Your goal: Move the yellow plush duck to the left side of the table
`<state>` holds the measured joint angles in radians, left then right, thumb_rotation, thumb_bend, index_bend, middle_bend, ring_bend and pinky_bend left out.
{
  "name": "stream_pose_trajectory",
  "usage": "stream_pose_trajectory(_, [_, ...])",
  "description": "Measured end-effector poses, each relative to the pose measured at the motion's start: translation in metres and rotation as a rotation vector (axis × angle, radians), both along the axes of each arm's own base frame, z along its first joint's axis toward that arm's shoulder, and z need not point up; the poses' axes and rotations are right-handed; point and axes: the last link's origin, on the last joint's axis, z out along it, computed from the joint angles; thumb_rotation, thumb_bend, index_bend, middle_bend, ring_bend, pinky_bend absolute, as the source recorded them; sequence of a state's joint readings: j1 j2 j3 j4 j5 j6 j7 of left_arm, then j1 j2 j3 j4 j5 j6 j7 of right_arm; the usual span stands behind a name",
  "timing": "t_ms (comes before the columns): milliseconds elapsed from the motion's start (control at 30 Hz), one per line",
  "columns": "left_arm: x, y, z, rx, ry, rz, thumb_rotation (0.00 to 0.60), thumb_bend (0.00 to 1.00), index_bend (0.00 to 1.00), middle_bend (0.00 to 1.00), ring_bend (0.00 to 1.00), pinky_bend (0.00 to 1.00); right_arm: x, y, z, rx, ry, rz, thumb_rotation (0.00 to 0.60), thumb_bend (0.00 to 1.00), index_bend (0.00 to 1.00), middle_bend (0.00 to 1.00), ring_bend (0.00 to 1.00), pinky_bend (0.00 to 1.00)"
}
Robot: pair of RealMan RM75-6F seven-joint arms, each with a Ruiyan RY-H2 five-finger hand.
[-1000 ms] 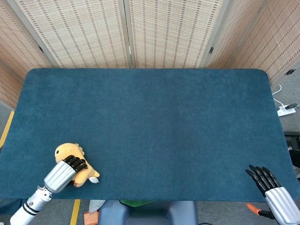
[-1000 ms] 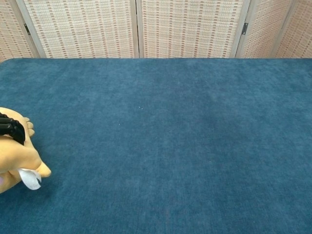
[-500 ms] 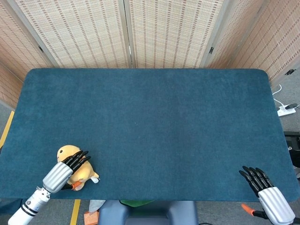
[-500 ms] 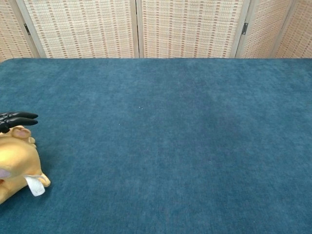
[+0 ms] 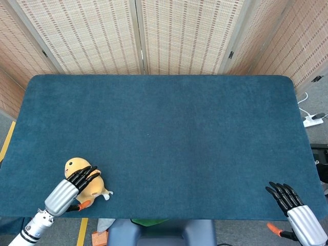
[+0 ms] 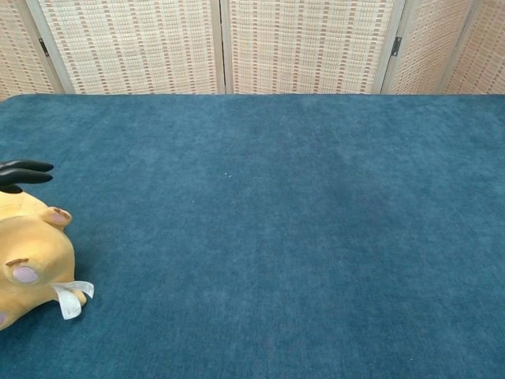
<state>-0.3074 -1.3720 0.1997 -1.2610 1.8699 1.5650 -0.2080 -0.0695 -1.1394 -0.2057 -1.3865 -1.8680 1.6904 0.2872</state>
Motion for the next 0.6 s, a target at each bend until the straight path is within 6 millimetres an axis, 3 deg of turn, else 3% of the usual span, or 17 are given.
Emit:
stream_pose_trajectory(167, [-0.003,-0.014,0.032,0.077,0.012,0.028,0.6,0.26,0.0,0.0,0.0,0.15,0.002,-0.003,0.003,-0.029,0.007,0.023,0.6,0.13,0.0,0.0,0.0,0.0])
stream_pose_trajectory(400, [-0.033,-0.066,0.091,0.267,0.066,0.335,0.6,0.3,0.0,0.0,0.0,0.13,0.005,-0.005,0.01,-0.125,0.087,0.033,0.6,0.13,0.0,0.0,0.0,0.0])
stream_pose_trajectory(600, [-0.062,-0.109,0.111,0.389,0.061,0.596,0.6,0.31,0.0,0.0,0.0,0.13,0.006,-0.006,0.014,-0.254,0.21,-0.021,0.6,0.13,0.0,0.0,0.0,0.0])
